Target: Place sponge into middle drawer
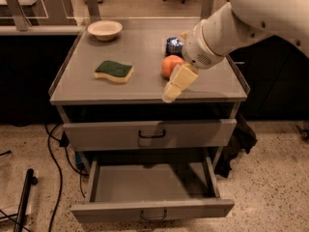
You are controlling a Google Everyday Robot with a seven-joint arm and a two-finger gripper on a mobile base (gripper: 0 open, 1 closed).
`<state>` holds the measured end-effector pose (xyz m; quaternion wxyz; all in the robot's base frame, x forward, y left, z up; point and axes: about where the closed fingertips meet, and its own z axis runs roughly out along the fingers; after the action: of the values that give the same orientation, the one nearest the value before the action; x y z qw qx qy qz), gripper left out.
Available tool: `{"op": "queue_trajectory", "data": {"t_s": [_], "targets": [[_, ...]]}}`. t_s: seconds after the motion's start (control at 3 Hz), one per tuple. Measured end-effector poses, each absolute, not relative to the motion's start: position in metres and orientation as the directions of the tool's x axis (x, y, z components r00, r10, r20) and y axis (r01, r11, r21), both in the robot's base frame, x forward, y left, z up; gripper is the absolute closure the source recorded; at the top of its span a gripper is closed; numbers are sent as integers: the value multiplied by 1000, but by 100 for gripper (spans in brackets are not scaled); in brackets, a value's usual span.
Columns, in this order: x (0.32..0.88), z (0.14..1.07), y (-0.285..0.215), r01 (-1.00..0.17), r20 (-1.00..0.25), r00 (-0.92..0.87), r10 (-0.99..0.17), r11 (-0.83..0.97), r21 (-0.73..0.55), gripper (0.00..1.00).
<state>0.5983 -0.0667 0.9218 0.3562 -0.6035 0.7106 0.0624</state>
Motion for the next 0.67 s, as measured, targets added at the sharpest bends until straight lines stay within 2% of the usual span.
{"op": "queue_trajectory", "data": {"t_s": [0.67], "targets": [[656, 895, -14, -913, -629, 42, -776, 226, -340, 0]]}}
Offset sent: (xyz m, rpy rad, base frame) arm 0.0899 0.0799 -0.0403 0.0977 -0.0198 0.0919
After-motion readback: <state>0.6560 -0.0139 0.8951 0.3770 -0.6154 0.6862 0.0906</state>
